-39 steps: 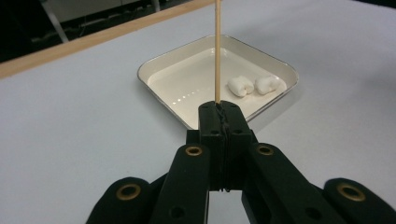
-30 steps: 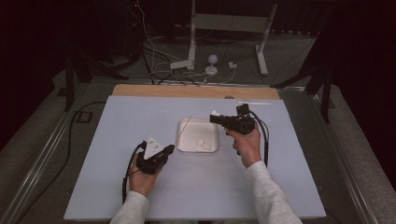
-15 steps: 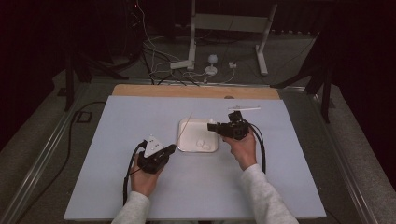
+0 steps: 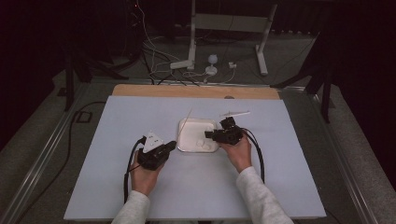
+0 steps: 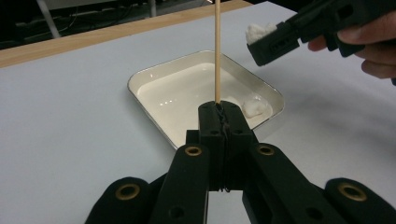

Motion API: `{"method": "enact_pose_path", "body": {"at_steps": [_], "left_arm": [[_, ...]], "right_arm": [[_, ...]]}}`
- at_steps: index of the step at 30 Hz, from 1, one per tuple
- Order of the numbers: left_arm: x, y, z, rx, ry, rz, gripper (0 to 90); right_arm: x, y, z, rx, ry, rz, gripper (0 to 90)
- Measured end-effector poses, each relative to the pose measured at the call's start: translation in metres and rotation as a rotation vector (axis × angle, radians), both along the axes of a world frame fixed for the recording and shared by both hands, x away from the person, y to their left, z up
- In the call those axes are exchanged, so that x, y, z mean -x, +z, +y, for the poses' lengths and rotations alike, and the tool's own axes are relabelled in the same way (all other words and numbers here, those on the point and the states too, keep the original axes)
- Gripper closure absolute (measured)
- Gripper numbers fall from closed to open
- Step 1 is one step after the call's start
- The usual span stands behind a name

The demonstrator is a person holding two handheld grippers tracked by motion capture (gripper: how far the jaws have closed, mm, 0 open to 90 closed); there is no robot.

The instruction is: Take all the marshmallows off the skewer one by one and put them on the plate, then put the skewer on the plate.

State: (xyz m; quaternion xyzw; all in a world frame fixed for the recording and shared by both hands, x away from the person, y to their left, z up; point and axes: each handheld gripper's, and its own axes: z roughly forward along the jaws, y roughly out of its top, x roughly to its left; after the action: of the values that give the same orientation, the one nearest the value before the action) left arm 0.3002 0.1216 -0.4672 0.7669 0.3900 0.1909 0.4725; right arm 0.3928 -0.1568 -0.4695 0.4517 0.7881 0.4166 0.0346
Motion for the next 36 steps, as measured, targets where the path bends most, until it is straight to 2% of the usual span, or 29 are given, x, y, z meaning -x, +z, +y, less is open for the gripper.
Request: {"method": "enact_pose_path", "body": {"at_steps": [3,5,7,9,11,13,17,19,26,31,36], "left_arm": [[-0.002,0.001,0.000,0.010,0.004,0.004,90.0],[-0.003,0.002,-0.001,0.008,0.003,0.008,90.0],[-0.004,0.002,-0.003,0.010,0.001,0.013,90.0],[-0.005,0.002,-0.005,0.010,-0.002,0.017,90.0],[-0.006,0.002,-0.007,0.012,-0.001,0.020,90.0],[-0.008,0.002,-0.008,0.014,-0.001,0.023,90.0],[-0.012,0.002,-0.011,0.025,0.007,0.034,90.0],[-0.014,0.003,-0.012,0.034,0.013,0.041,90.0],[-0.022,0.003,-0.018,0.046,0.033,0.061,90.0],[-0.026,0.002,-0.021,0.054,0.044,0.074,90.0],[-0.030,0.000,-0.022,0.078,0.054,0.090,90.0]], "right_arm": [[-0.001,-0.004,0.000,0.016,-0.005,0.010,74.1],[-0.001,-0.007,0.001,0.027,-0.011,0.023,70.5],[-0.003,-0.011,0.000,0.039,-0.023,0.035,60.0],[-0.004,-0.014,0.000,0.037,-0.029,0.051,43.8],[-0.005,-0.016,-0.002,0.031,-0.032,0.060,37.0],[-0.004,-0.016,-0.005,0.006,-0.052,0.039,27.3],[0.000,-0.013,-0.011,-0.014,-0.069,0.022,16.2],[0.003,-0.010,-0.012,-0.011,-0.080,0.003,14.8],[0.014,-0.002,-0.014,-0.040,-0.051,-0.046,9.1],[0.024,0.004,-0.012,-0.031,-0.031,-0.084,6.0],[0.034,0.011,-0.015,-0.050,-0.009,-0.121,4.1]]}}
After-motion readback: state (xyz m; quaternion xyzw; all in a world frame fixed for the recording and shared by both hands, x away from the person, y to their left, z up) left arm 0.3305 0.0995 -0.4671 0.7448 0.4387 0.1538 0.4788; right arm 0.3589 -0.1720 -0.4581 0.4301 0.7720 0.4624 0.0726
